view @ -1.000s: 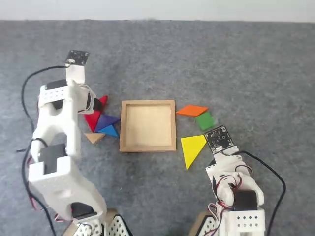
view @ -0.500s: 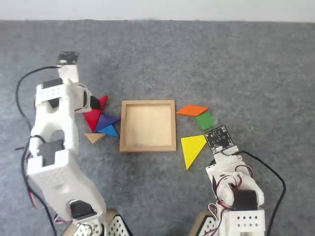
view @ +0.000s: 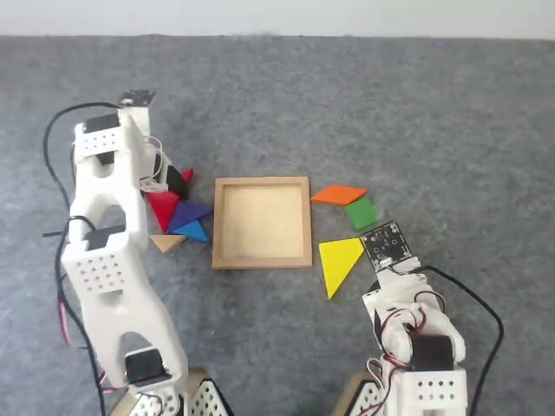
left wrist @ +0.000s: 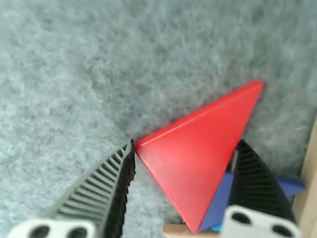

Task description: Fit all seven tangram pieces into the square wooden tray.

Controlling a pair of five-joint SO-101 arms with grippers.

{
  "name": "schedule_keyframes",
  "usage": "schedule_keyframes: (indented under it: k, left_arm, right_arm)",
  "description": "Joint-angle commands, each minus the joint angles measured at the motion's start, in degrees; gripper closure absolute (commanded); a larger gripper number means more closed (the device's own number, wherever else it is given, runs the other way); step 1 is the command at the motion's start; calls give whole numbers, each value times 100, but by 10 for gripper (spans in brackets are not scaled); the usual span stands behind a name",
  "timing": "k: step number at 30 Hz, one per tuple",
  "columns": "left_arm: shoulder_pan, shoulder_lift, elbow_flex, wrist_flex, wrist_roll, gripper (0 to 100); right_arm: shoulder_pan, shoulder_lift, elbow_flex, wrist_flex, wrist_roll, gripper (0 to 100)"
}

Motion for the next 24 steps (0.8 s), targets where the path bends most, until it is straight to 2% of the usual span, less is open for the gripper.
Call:
schedule_keyframes:
  k: [1,7,14,21,24]
  left_arm:
    - [53,-44,-242,167,-88,710]
    - [0,-44,-242,211,-132,759]
    - [0,-53,-259,237,-132,878]
    - [26,-607,-110,369,-132,874]
    - [-167,-923,-119,501,-176,806]
  right_arm:
    - [4,-110,97,84,53,991]
    - [4,-110,97,84,53,991]
    - [4,-110,97,84,53,991]
    - [4,-110,97,84,53,991]
    - [4,-110,97,84,53,991]
